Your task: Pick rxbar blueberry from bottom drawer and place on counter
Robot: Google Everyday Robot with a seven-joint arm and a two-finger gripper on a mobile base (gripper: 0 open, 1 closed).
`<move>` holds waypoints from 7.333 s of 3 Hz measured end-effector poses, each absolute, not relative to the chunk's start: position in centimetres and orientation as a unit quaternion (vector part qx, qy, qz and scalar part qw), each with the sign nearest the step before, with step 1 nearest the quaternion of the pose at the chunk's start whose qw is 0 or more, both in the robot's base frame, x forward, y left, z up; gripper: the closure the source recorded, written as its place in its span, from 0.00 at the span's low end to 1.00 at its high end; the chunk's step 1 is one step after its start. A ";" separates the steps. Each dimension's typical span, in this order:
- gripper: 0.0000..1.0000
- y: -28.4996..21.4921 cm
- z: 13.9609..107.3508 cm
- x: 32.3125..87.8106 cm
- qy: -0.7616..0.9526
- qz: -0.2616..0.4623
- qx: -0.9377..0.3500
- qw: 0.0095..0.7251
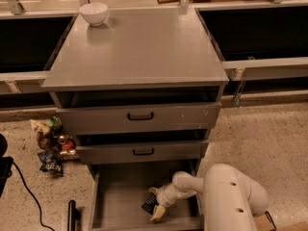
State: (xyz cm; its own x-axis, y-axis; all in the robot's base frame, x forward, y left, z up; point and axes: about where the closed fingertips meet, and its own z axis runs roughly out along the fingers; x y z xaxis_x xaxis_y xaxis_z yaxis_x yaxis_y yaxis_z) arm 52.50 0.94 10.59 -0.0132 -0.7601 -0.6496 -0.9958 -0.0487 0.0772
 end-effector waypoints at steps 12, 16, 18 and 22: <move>1.00 0.4 39.6 50.3 0.402 0.102 -0.801 0.432; 1.00 -2.4 60.9 52.7 0.225 -0.037 -0.831 0.508; 1.00 -2.9 64.0 53.4 0.205 -0.076 -0.831 0.511; 1.00 -7.3 82.0 56.5 0.092 -0.245 -0.806 0.531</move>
Offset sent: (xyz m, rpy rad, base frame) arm 0.0195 -0.0131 -0.0339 0.0017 0.0273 0.0141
